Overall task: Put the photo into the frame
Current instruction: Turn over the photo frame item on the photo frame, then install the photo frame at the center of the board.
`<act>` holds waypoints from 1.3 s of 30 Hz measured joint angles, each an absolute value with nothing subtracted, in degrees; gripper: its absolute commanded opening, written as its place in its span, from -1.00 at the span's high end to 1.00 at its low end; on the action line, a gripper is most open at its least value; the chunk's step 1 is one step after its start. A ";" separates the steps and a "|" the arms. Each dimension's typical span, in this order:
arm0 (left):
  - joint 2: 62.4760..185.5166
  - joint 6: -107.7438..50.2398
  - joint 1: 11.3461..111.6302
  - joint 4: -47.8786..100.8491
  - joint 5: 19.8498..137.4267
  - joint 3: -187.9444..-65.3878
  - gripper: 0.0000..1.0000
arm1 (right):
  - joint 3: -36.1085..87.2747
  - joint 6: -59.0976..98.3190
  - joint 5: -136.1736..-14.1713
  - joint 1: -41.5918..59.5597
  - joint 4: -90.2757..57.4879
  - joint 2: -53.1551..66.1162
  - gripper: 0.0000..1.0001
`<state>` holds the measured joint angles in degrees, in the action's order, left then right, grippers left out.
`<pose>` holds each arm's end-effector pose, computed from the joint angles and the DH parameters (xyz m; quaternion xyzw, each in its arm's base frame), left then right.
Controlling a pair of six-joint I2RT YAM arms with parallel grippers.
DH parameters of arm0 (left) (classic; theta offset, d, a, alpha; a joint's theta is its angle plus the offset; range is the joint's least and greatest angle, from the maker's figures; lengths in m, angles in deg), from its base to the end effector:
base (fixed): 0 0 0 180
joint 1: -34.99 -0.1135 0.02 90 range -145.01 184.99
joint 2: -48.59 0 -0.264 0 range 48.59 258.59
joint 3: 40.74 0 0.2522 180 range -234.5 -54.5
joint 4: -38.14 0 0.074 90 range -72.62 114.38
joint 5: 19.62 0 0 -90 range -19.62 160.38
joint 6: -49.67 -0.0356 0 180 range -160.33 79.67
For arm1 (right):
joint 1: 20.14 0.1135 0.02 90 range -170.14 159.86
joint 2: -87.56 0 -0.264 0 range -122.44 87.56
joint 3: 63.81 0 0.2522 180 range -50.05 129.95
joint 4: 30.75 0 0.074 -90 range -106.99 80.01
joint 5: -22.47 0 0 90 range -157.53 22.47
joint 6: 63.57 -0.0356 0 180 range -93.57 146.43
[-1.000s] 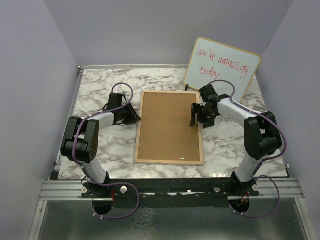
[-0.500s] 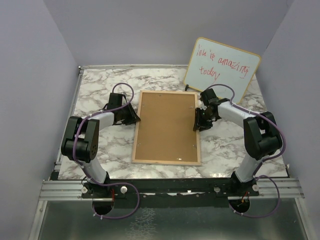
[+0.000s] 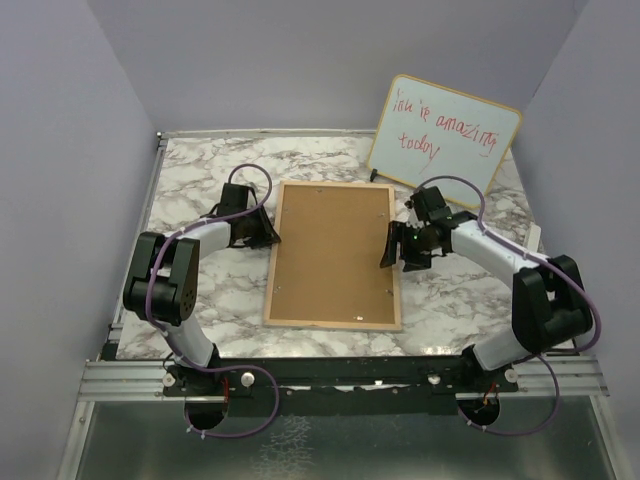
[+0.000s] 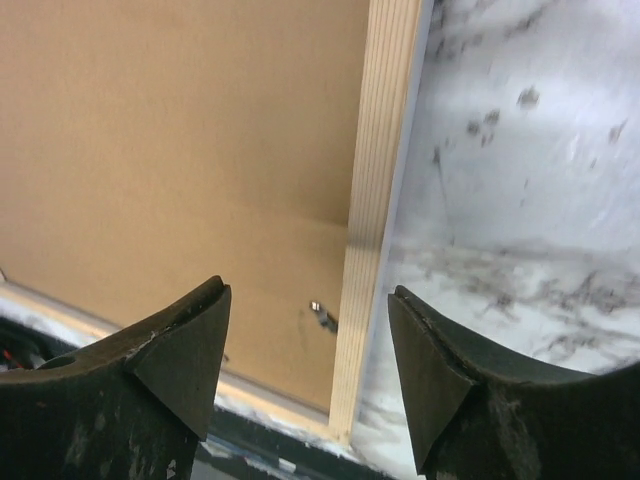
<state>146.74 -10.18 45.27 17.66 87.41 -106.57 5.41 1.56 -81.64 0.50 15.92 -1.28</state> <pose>0.3286 -0.0702 0.1539 -0.1152 0.9314 -0.2407 0.2475 0.2738 0.1124 0.1934 0.0106 0.9715 0.1897 0.1415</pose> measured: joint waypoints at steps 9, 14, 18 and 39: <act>145.06 -10.20 45.25 14.80 85.73 -106.29 -0.02 | -3.66 -0.71 -83.69 4.13 15.59 7.18 -0.39; 143.20 -9.85 45.25 14.19 85.51 -104.78 -0.05 | -5.85 -2.15 -82.91 6.27 15.59 7.55 -0.37; 141.73 -9.44 45.25 13.94 85.53 -103.14 0.09 | -6.20 -2.55 -81.31 7.78 15.57 7.16 -0.32; 139.61 -8.91 45.58 15.13 85.23 -100.63 0.45 | -4.82 -4.21 -70.30 11.30 15.24 3.31 0.15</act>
<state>139.61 -8.91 45.58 15.13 85.23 -100.63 -4.82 -4.21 -70.30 11.30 15.24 3.31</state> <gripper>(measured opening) 0.290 0.455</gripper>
